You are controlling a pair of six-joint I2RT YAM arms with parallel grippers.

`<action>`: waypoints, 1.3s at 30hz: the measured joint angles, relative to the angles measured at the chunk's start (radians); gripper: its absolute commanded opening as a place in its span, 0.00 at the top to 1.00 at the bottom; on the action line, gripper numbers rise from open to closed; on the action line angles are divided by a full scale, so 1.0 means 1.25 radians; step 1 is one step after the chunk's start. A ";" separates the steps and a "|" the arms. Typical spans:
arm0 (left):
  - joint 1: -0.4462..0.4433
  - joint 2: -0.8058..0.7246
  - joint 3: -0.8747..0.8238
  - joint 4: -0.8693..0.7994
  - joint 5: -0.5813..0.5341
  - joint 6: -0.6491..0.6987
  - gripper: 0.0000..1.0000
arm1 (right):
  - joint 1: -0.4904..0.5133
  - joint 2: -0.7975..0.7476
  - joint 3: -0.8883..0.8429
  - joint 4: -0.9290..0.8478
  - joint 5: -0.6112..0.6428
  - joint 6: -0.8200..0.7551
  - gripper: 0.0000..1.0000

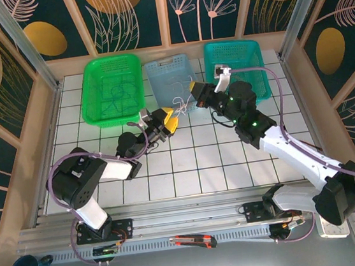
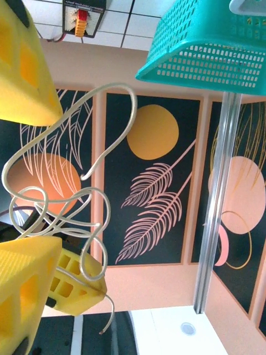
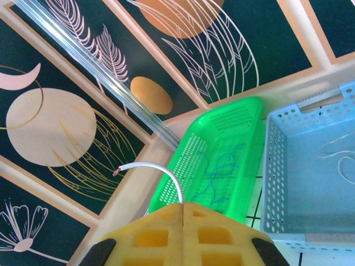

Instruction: Untangle the cables

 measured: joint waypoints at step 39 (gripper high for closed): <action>0.092 -0.323 -0.182 -0.258 -0.090 0.354 1.00 | -0.436 -0.187 -0.184 -0.019 0.007 0.041 1.00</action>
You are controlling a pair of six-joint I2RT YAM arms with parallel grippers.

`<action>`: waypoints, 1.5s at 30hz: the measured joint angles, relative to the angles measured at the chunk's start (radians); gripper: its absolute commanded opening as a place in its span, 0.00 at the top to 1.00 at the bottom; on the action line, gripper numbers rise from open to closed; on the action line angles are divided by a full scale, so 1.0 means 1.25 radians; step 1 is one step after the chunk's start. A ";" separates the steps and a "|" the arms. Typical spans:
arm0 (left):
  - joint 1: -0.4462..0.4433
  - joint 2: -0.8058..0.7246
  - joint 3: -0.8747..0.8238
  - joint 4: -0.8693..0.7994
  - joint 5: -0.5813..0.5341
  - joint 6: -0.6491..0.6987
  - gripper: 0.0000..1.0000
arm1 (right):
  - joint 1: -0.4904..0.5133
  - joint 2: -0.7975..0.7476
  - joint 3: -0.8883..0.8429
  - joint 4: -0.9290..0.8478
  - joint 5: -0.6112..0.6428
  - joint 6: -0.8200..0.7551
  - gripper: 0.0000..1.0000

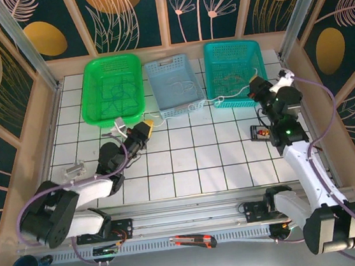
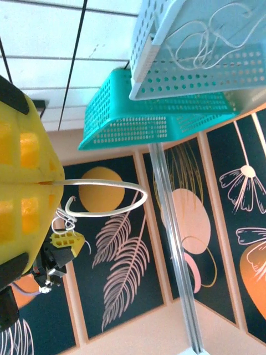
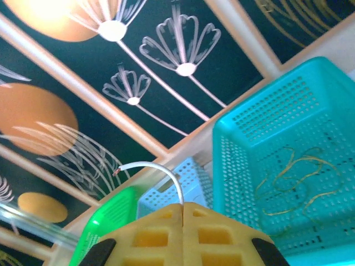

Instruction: Untangle the cables

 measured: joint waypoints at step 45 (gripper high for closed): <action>0.177 -0.179 0.214 -0.426 -0.060 0.303 1.00 | -0.161 -0.076 -0.148 -0.022 -0.097 0.060 1.00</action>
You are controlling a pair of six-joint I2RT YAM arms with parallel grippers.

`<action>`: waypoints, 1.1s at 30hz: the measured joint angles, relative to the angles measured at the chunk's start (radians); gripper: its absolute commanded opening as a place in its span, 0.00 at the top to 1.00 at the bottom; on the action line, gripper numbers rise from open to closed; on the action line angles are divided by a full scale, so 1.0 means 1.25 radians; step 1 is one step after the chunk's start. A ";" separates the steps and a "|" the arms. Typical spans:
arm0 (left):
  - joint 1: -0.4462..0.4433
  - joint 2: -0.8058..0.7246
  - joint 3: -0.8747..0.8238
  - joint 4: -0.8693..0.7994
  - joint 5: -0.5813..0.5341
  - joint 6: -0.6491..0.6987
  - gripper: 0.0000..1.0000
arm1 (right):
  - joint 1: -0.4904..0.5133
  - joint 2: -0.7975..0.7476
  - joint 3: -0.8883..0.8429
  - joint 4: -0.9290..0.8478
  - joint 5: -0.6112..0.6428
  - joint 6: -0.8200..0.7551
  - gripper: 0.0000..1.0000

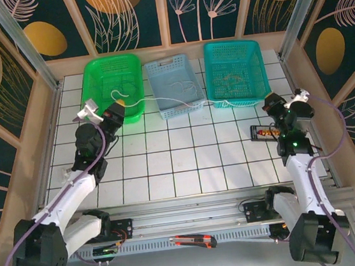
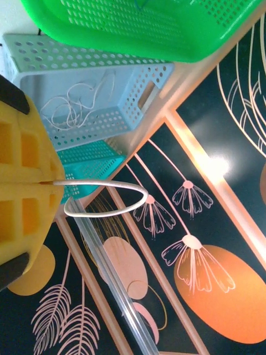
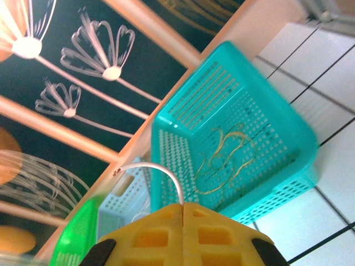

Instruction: Untangle the cables

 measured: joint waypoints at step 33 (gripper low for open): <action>0.000 0.813 1.112 -0.270 0.092 0.277 1.00 | 0.431 0.673 0.402 0.190 0.048 0.009 0.43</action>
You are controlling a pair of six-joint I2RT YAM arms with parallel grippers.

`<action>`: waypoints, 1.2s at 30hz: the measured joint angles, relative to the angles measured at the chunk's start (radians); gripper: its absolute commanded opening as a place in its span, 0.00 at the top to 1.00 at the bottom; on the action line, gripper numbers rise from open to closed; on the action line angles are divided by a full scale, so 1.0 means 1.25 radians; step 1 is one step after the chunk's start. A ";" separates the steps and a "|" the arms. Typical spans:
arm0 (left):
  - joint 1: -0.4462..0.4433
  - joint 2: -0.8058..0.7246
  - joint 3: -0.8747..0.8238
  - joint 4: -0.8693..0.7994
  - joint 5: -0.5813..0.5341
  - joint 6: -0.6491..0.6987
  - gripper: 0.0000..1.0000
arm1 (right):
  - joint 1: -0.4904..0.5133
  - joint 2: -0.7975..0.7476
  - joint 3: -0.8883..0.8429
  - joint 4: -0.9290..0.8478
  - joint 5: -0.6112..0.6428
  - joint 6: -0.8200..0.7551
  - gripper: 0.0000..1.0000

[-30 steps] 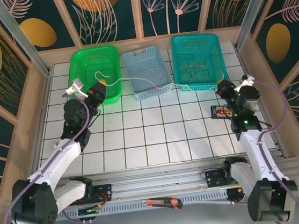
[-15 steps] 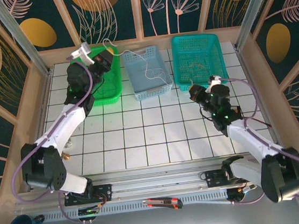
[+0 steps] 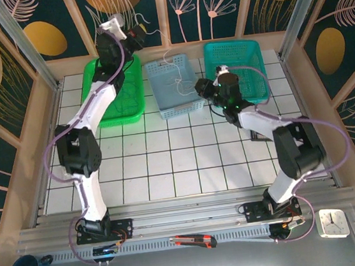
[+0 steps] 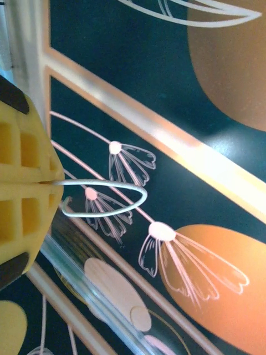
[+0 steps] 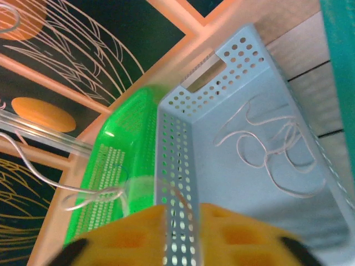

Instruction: Untangle the cables

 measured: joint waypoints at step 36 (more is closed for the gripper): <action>-0.027 0.289 0.765 -0.804 -0.056 0.239 0.01 | -0.165 -0.297 -0.111 -0.196 0.040 -0.147 0.01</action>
